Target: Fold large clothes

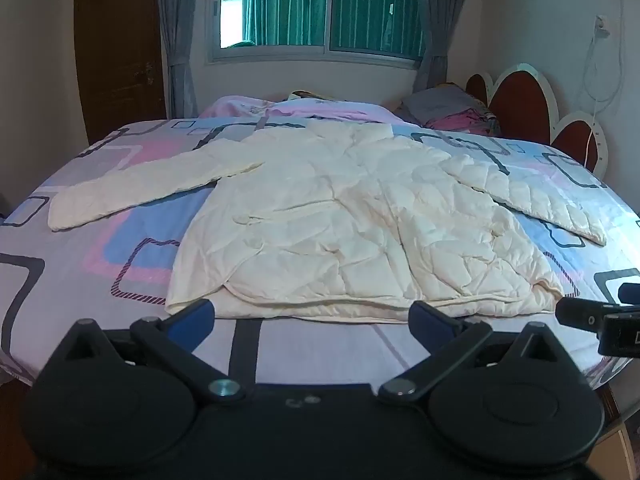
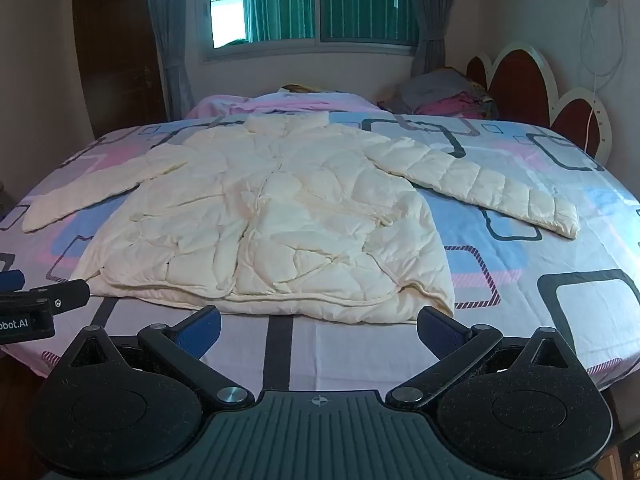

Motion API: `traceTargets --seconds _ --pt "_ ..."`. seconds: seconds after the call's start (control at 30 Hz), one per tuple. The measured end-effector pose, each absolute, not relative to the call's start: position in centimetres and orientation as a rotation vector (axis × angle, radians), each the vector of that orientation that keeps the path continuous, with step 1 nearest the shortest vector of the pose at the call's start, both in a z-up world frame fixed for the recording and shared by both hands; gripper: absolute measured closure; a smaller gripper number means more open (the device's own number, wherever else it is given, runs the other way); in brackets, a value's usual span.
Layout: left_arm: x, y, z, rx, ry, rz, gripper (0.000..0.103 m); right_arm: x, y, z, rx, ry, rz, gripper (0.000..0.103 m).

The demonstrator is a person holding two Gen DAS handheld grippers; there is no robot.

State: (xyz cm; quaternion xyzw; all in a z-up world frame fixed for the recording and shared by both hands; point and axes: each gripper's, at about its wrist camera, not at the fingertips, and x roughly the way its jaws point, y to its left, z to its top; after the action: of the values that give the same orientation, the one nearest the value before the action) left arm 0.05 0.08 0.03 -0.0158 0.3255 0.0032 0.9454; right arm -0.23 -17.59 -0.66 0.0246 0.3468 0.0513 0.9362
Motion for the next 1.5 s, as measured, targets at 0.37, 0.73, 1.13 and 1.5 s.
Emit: traceTargets --seconds 0.37,0.73,1.13,1.5 --pt "-0.03 0.16 -0.54 -0.023 0.651 0.024 0.0 -0.27 -17.46 -0.64 0.05 0.707 0.11 0.0" --pt "-0.28 0.09 -0.12 -0.022 0.653 0.036 0.0 -0.28 -17.34 -0.58 0.047 0.707 0.107 0.0" --pt "-0.28 0.2 -0.17 -0.025 0.653 0.035 0.0 -0.09 -17.68 -0.57 0.052 0.706 0.107 0.0" --pt "-0.3 0.2 -0.25 -0.025 0.655 0.035 0.0 -0.06 -17.75 -0.58 0.052 0.706 0.108 0.0"
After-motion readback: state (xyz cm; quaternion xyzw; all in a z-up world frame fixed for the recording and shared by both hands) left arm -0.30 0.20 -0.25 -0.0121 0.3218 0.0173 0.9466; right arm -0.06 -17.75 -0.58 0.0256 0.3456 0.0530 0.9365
